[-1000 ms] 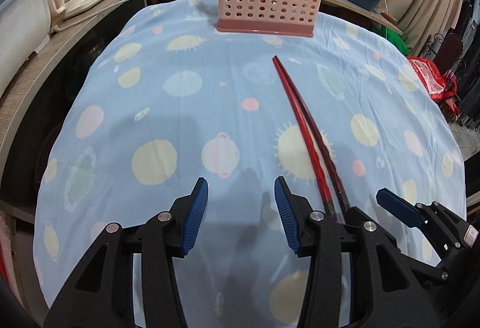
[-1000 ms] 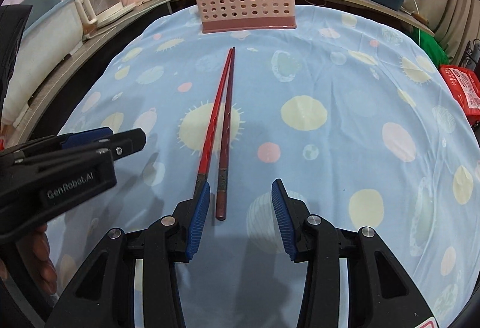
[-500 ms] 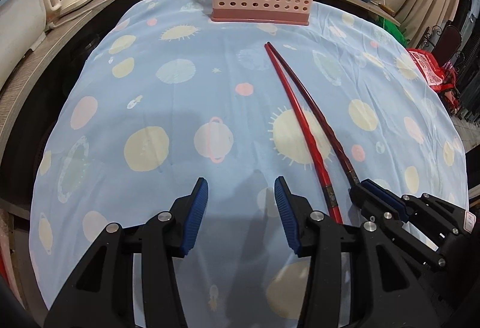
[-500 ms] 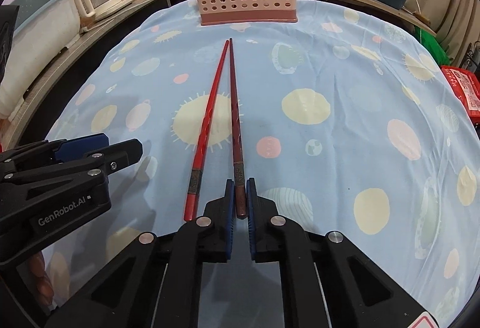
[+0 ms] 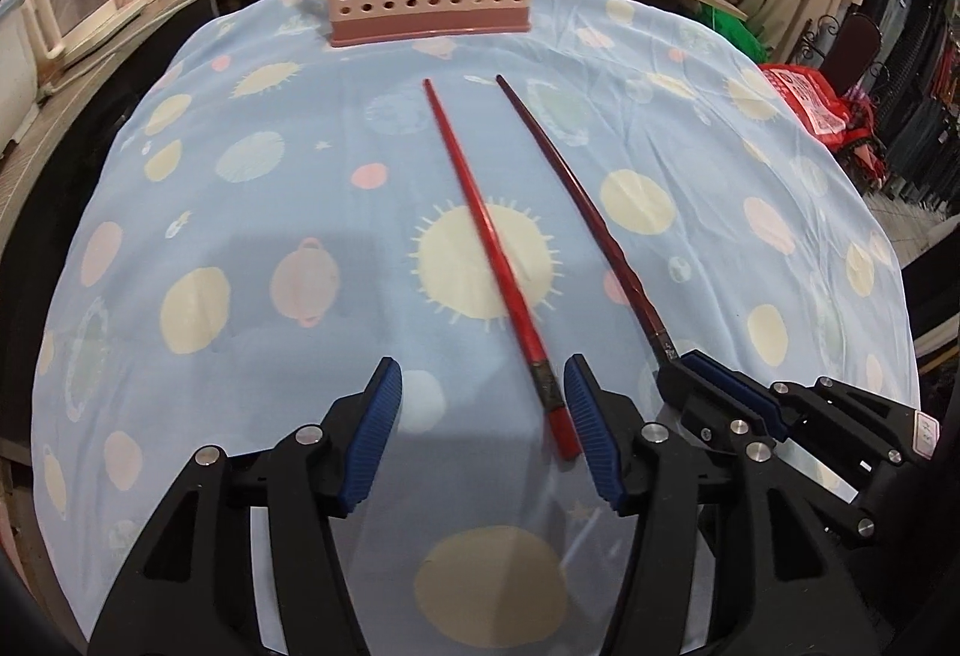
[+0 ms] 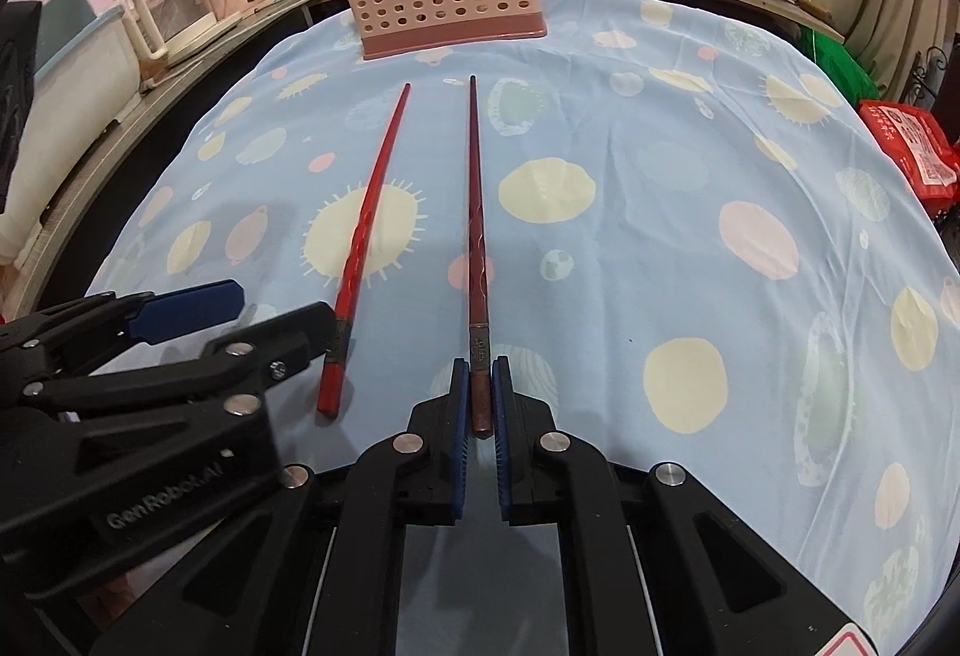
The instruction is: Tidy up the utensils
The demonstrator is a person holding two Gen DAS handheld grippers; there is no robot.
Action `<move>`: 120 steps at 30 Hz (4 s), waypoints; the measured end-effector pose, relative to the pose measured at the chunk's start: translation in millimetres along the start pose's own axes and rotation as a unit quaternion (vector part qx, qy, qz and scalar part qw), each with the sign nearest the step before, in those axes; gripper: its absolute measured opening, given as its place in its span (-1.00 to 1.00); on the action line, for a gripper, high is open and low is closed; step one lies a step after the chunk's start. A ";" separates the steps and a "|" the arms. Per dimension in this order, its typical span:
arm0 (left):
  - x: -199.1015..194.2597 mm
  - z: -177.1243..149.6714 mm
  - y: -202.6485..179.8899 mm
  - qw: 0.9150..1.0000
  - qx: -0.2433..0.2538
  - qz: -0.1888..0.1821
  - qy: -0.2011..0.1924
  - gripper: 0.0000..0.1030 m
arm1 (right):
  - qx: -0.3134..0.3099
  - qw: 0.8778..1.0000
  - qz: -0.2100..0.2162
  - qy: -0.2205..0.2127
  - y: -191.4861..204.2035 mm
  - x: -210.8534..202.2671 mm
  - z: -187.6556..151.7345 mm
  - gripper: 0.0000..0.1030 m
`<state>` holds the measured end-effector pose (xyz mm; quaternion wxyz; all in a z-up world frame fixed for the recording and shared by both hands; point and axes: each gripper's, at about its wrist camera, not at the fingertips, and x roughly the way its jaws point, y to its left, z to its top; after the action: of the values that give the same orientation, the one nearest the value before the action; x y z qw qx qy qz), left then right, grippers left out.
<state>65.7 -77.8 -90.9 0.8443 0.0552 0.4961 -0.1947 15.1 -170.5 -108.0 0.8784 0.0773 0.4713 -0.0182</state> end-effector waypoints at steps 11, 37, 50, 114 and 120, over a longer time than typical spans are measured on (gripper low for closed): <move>10.8 -2.0 0.9 1.000 -0.009 -0.012 0.006 -0.01 | -0.007 1.000 -0.005 -0.004 1.3 -1.9 -4.3 -0.86; -20.6 -7.4 7.9 0.999 0.005 -0.027 -0.023 -0.87 | -0.003 1.000 0.007 -0.025 1.9 -29.6 -0.4 -0.86; -85.5 33.3 28.3 0.995 -0.021 -0.032 -0.088 -0.87 | 0.007 0.993 0.038 -0.108 2.2 -96.4 54.4 -0.87; -54.4 305.5 103.7 0.972 -0.056 0.042 -0.224 -0.23 | 0.073 0.969 0.054 -0.230 -11.9 -4.8 333.1 -0.20; -62.3 294.1 100.6 0.972 -0.062 0.044 -0.222 -0.21 | 0.056 0.970 0.051 -0.232 -6.2 -21.2 318.7 -0.06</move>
<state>317.4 -52.7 100.2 0.9428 -0.0202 0.3049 -0.1331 265.6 -226.2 82.2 0.9578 0.1442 0.2480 -0.0173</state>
